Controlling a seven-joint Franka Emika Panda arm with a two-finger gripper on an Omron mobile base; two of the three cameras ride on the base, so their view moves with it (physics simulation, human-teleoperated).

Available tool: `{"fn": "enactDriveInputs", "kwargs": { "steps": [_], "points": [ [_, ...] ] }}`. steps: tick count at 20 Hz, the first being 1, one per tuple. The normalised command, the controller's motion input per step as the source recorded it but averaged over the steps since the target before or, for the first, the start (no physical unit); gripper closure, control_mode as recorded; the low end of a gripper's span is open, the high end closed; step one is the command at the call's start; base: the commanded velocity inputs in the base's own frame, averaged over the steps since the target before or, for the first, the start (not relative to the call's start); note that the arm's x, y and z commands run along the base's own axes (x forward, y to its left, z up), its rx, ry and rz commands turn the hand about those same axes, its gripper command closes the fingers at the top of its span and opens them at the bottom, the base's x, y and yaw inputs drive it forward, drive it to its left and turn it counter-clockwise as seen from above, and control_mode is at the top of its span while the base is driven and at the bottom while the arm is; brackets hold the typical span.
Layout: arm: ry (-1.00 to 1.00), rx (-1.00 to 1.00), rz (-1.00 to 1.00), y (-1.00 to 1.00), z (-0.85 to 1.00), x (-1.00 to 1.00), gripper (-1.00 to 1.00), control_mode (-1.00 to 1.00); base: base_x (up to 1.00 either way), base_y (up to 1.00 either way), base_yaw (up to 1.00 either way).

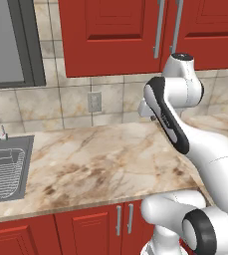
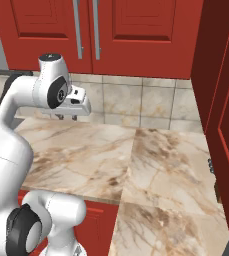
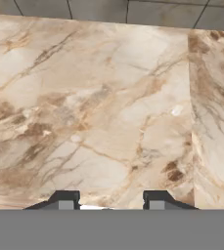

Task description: Open the cabinet. Pick the sponge and place it next to the sink. Then close the cabinet.

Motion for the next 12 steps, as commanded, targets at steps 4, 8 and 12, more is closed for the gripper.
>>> {"fn": "enactDriveInputs", "kwargs": {
  "steps": [4,8,12],
  "points": [
    [0.0,0.0,0.0,-0.01,0.0,-0.15,-1.0,-1.0,0.0,0.0,0.0],
    [-0.18,0.02,0.0,-0.01,0.0,-0.47,-1.0,-1.0,0.0,0.0,0.0],
    [-0.37,0.01,0.0,0.0,0.37,-0.66,-1.0,-1.0,0.0,0.0,0.0]
  ]
}}
